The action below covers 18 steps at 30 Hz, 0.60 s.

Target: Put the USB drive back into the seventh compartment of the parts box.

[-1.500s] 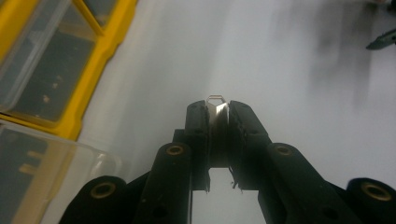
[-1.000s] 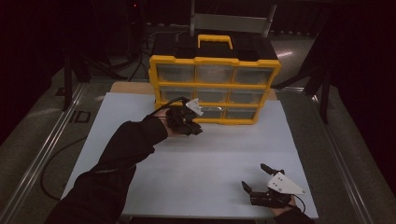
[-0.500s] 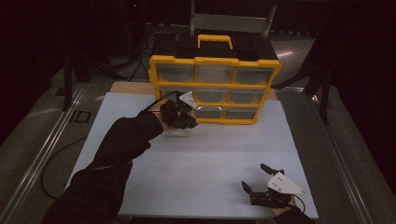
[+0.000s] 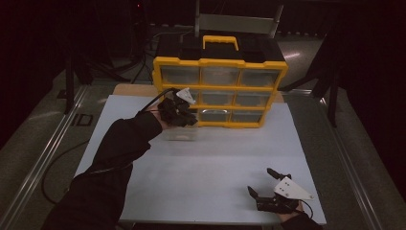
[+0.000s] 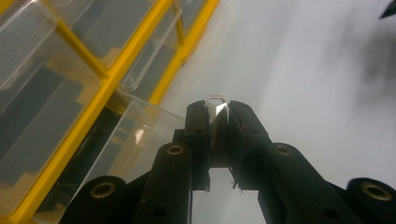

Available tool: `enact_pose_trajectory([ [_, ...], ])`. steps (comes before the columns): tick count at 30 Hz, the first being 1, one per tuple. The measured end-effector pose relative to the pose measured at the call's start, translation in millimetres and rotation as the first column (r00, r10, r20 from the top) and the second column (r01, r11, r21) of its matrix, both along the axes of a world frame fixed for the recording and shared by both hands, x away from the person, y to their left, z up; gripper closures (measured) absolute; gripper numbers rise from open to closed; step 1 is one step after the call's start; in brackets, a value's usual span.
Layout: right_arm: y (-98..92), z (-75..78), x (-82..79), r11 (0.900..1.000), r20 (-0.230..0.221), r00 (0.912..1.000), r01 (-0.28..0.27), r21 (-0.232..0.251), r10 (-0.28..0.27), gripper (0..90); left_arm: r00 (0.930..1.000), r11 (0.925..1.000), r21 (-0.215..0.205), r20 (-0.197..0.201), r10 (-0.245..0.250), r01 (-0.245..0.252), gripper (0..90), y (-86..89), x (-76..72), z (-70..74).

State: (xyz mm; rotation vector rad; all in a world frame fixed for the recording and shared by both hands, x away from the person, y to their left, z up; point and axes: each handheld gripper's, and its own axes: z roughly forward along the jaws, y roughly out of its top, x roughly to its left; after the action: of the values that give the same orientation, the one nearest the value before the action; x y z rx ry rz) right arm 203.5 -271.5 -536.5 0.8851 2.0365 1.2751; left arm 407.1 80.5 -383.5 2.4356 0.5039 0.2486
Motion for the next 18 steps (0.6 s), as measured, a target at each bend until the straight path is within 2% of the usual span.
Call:
enact_pose_trajectory([
  [8, 0.3, -0.1, 0.0, 1.000, -0.002, 1.0000, 0.001, 0.000, -0.001, 8.9, 0.9982, 0.9981, -0.018, 0.008, 0.060, -0.060, 79.3, 10.0, 4.6, 1.3],
  [14, 0.0, -0.1, 0.0, 1.000, 0.000, 1.0000, 0.001, 0.001, -0.001, 8.9, 0.9909, 0.9907, -0.020, 0.005, 0.135, -0.134, 79.3, 18.2, 10.9, -5.6],
  [15, 0.0, -0.1, -0.1, 1.000, 0.000, 1.0000, 0.001, -0.001, -0.001, 8.9, 0.9909, 0.9907, -0.020, 0.005, 0.135, -0.134, 79.2, 18.2, 10.9, -5.6],
  [18, 0.1, 0.0, -0.1, 1.000, -0.001, 1.0000, 0.001, -0.001, -0.001, 8.9, 0.9854, 0.9850, -0.028, 0.001, 0.170, -0.170, 79.2, 21.8, 14.2, -11.2],
])
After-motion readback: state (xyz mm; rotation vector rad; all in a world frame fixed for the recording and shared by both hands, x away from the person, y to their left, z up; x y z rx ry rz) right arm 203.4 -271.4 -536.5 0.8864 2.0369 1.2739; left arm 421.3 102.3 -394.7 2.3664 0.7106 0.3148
